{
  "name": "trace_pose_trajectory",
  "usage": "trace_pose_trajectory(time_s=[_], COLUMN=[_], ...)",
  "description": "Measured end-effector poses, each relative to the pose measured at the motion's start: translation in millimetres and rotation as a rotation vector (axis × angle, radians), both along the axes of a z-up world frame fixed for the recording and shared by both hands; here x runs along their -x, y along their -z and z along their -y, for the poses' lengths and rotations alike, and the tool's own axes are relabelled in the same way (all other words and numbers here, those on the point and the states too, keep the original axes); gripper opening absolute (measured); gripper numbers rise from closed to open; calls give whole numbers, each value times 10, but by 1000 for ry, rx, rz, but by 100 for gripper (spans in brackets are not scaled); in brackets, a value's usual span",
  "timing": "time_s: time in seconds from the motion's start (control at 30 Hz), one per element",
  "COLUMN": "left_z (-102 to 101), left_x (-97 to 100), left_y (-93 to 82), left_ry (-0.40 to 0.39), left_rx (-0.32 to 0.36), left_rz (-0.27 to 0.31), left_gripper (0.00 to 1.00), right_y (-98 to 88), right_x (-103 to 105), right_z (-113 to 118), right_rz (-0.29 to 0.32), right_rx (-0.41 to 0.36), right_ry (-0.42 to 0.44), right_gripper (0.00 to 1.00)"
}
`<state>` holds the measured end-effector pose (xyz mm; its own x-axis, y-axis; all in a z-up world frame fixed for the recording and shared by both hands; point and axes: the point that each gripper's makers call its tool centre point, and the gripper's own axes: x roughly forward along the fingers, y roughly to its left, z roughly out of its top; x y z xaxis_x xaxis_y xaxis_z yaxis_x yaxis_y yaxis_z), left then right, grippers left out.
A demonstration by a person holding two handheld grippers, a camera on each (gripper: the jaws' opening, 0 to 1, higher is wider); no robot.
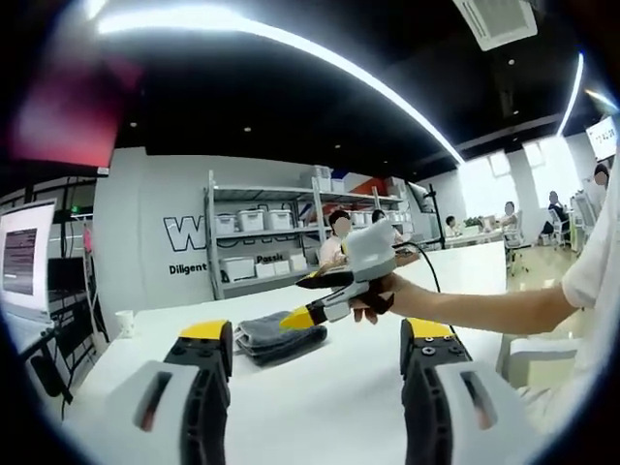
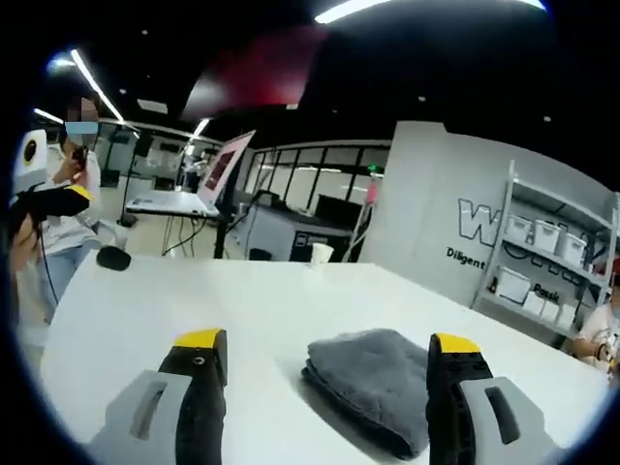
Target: Open the folded towel by lifting each exposed corner and separating the folded layers until the towel lies flat within the target outline without major curled edges
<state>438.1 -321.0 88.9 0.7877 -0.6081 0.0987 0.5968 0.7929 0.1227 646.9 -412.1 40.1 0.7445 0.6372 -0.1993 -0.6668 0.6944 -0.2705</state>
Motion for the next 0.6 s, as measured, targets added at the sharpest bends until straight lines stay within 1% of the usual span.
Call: trace_pose_trajectory(time_s=[0.03, 0.07, 0.1, 0.13, 0.17, 0.2, 0.27, 0.3, 0.33, 0.37, 0.4, 0.43, 0.47, 0.5, 0.53, 0.6], left_z=[6, 17, 12, 12, 13, 9, 5, 5, 6, 6, 6, 6, 6, 5, 2, 8], left_x=[5, 16, 18, 14, 12, 7, 5, 7, 9, 10, 9, 5, -7, -18, -31, -47], left_y=[-14, -61, -70, -66, -64, -55, -68, -71, -73, -75, -74, -70, -56, -45, -36, -19], left_ry=[7, 22, 24, 21, 20, 15, 14, 15, 16, 15, 13, 11, 10, 9, 10, 17], left_rx=[13, 47, 62, 61, 59, 55, 60, 62, 62, 62, 58, 55, 49, 47, 47, 49], left_rz=[4, 21, 20, 17, 17, 14, 19, 19, 18, 19, 21, 19, 13, 7, 3, -9], left_gripper=[72, 73, 76, 79, 80, 80, 79, 79, 79, 79, 79, 79, 78, 78, 77, 75], right_y=[45, 68, 84, 113, 150, 163, 177, 193, 201, 219, 236, 274, 299, 342, 360, 398], right_x=[-30, -75, -100, -129, -161, -175, -178, -206, -238, -277, -295, -307, -312, -325, -328, -337], right_z=[-14, -42, -55, -69, -92, -120, -178, -191, -181, -160, -158, -170, -182, -185, -202, -247], right_rz=[-20, -24, -25, -35, -59, -67, -41, 4, 34, 33, 20, -8, -11, -3, 6, 5], right_rx=[5, 3, 4, 9, 1, -4, 23, 88, 122, 108, 94, 85, 96, 134, 149, 160], right_ry=[1, -5, -6, -5, -5, -14, -47, -64, -63, -43, -41, -47, -54, -55, -63, -76], right_gripper=[86, 86, 85, 85, 85, 84, 80, 77, 75, 71, 70, 68, 66, 65, 64, 65])
